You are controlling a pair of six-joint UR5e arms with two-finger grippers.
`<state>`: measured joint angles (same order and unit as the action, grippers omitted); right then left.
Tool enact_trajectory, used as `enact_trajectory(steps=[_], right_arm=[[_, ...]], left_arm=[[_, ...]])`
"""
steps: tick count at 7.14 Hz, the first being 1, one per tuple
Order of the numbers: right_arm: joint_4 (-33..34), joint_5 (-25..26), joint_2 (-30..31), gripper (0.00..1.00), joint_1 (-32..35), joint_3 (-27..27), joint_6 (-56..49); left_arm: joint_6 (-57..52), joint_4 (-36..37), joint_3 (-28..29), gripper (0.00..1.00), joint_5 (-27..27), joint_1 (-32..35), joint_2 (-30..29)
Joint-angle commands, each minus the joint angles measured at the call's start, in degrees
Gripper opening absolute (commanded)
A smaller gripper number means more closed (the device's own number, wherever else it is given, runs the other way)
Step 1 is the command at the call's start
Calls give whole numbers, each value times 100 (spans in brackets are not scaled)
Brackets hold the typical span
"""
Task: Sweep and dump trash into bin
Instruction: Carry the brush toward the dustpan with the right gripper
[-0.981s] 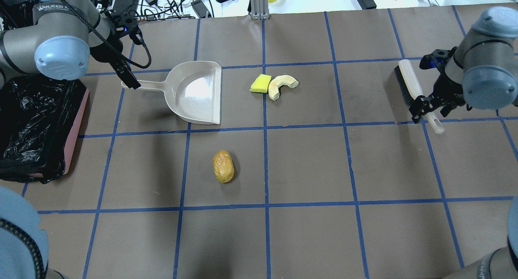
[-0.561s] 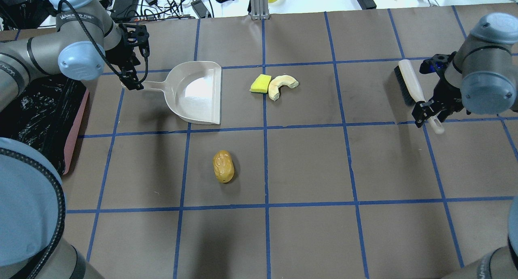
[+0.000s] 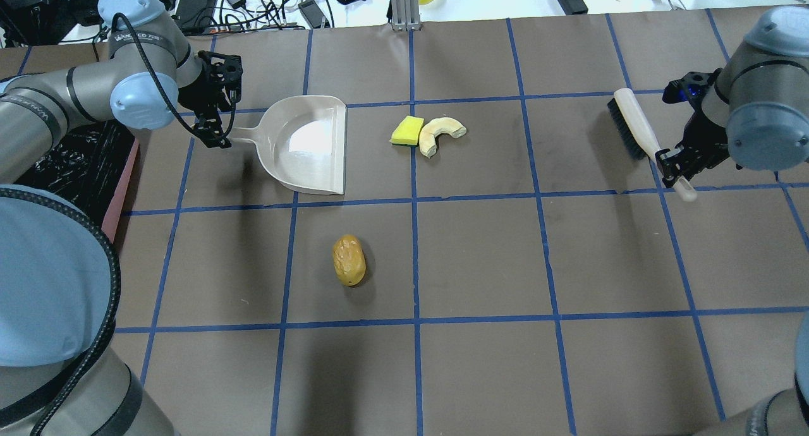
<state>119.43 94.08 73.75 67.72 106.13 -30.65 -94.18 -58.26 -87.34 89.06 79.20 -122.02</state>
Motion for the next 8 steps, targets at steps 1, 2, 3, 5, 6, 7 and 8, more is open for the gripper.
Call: enact_trajectory(steps=[1,2,3,5,6,7,8], right_arm=[[-348,5,375,0,657,-13,1097],[-359,161,368,0,1560,-13,2097],[-316,380,177,0,2230,-66,2951],[-307,548,-542,0,3172,-590,3867],[-315,680,-972,0,3482,-1063,4274],[-359,638,-1316,0,3702,-1477,4852],[-351,620,-1545,0,3931,-1655,5040]], left_arm=[[5,-45,-11,76,24,-1,-6],[-4,-45,-11,70,24,-2,20],[-4,-45,-20,57,33,-2,29],[-4,-53,-99,15,15,7,64],[5,-53,-134,4,15,7,64],[5,-53,-152,0,15,7,73],[14,-53,-152,0,24,16,82]])
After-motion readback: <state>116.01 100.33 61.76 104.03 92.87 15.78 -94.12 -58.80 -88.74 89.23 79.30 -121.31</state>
